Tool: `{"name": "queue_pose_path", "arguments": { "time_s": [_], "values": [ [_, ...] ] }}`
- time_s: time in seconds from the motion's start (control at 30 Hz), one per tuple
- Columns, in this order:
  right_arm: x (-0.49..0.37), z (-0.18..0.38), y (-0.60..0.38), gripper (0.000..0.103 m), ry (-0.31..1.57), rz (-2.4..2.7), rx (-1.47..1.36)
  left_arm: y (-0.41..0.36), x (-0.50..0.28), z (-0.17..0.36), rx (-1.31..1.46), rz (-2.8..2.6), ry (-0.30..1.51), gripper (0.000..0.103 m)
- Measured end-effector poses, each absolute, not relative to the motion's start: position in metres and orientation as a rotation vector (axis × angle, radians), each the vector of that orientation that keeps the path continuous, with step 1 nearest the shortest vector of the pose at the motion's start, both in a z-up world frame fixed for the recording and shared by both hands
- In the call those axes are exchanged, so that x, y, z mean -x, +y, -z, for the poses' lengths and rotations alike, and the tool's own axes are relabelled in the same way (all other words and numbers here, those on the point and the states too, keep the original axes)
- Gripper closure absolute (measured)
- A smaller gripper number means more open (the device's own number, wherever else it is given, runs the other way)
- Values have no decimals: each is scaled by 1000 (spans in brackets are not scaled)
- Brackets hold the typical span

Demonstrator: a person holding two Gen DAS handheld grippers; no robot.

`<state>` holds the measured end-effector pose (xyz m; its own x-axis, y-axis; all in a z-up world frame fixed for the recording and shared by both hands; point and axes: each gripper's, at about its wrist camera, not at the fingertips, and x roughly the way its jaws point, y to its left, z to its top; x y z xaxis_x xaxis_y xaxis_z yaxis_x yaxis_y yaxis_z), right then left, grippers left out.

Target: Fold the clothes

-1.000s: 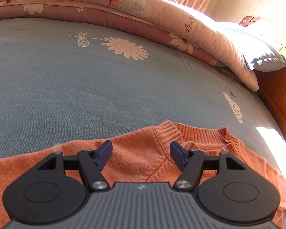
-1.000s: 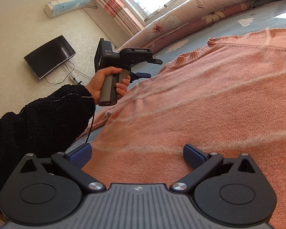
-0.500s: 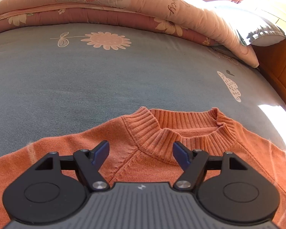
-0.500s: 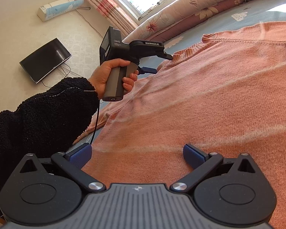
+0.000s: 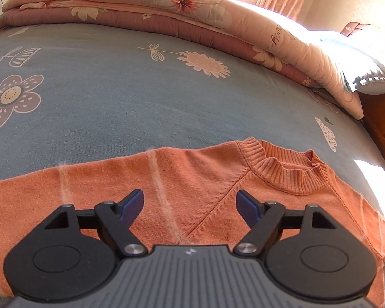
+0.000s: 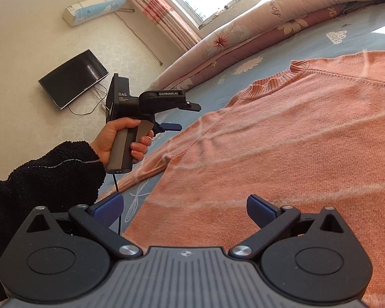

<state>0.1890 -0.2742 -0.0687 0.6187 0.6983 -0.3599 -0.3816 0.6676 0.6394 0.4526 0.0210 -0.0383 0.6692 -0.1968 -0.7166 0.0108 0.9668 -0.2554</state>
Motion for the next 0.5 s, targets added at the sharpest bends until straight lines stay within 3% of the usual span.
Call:
{"name": "queue_pose_path", "arguments": {
  "time_s": [0.3, 0.5],
  "values": [
    [-205, 97, -280, 0, 715, -597, -586, 19, -510, 75, 317, 123, 802, 24],
    [-201, 96, -274, 0, 708, -592, -536, 17, -491, 57, 248, 115, 832, 24]
  ]
}}
